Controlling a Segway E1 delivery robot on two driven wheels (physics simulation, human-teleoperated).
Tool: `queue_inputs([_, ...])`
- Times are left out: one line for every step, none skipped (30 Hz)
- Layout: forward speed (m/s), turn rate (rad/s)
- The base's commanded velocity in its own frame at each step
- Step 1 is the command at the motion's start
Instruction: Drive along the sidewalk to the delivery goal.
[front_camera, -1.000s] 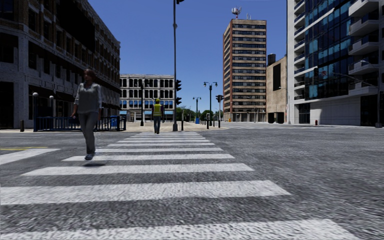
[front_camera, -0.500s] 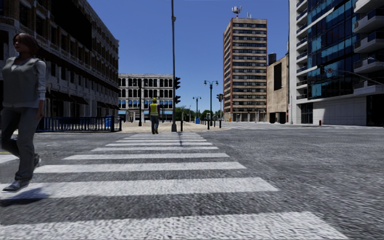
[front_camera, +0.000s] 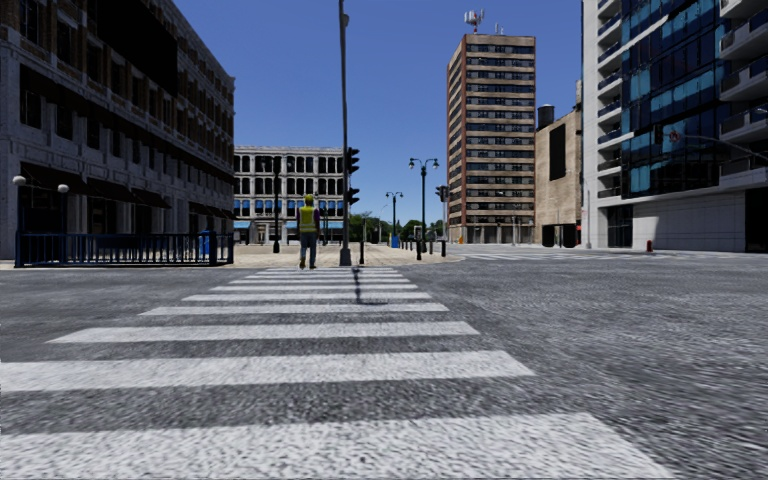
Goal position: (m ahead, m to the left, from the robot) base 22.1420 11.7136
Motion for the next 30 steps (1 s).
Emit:
queue_inputs([1.83,0.00])
queue_inputs([1.83,0.00])
queue_inputs([1.83,0.00])
queue_inputs([1.83,0.00])
queue_inputs([1.83,0.00])
queue_inputs([1.83,0.00])
queue_inputs([1.83,0.00])
queue_inputs([1.83,0.00])
queue_inputs([1.83,0.00])
queue_inputs([1.83,0.00])
queue_inputs([1.83,0.00])
queue_inputs([1.83,0.00])
queue_inputs([1.83,0.00])
queue_inputs([1.83,0.00])
queue_inputs([1.83,0.00])
queue_inputs([1.83,0.00])
queue_inputs([1.83,0.00])
queue_inputs([1.83,0.00])
queue_inputs([1.83,0.00])
queue_inputs([1.83,0.00])
queue_inputs([1.83,0.00])
queue_inputs([1.83,0.00])
queue_inputs([1.83,0.00])
queue_inputs([1.83,0.00])
queue_inputs([1.83,0.00])
queue_inputs([1.83,0.00])
queue_inputs([1.83,0.00])
queue_inputs([1.83,0.00])
queue_inputs([1.83,0.00])
queue_inputs([1.83,0.00])
